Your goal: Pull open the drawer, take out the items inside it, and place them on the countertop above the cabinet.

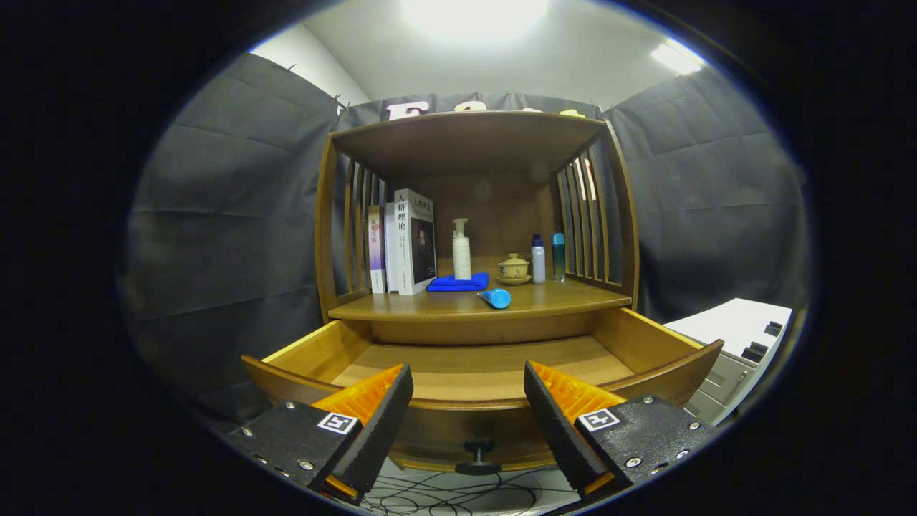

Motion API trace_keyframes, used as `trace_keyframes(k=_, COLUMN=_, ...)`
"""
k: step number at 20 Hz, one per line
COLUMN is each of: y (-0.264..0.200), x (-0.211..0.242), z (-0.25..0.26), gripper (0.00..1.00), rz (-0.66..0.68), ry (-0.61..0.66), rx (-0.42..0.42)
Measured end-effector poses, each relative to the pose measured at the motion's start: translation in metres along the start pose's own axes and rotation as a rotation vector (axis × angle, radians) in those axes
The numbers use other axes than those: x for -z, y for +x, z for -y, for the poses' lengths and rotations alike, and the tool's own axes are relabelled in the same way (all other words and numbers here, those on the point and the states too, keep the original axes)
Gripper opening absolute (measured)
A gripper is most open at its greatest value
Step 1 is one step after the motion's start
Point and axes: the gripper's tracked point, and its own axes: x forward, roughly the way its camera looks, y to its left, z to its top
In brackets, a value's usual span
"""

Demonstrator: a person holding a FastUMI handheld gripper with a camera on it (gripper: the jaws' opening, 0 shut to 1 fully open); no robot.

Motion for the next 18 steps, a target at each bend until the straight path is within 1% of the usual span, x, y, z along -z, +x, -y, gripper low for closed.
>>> trace_keyframes(k=2, y=0.003, x=0.008, z=0.0, gripper=0.96, rz=-0.001, ry=-0.004, rx=-0.004)
trace_keyframes(k=3, y=0.007, x=0.002, z=0.001, gripper=0.97, rz=0.018, ry=-0.007, rx=-0.006)
trace_keyframes(k=7, y=0.008, x=0.006, z=0.003, gripper=0.95, rz=0.015, ry=-0.011, rx=-0.009)
trace_keyframes(k=13, y=-0.014, x=0.007, z=0.008, gripper=0.95, rz=0.031, ry=0.006, rx=-0.004)
trace_keyframes(k=16, y=-0.021, x=0.016, z=0.008, gripper=0.94, rz=0.008, ry=0.048, rx=0.004)
trace_keyframes(k=18, y=-0.019, x=0.024, z=0.011, gripper=0.94, rz=-0.013, ry=0.037, rx=0.007)
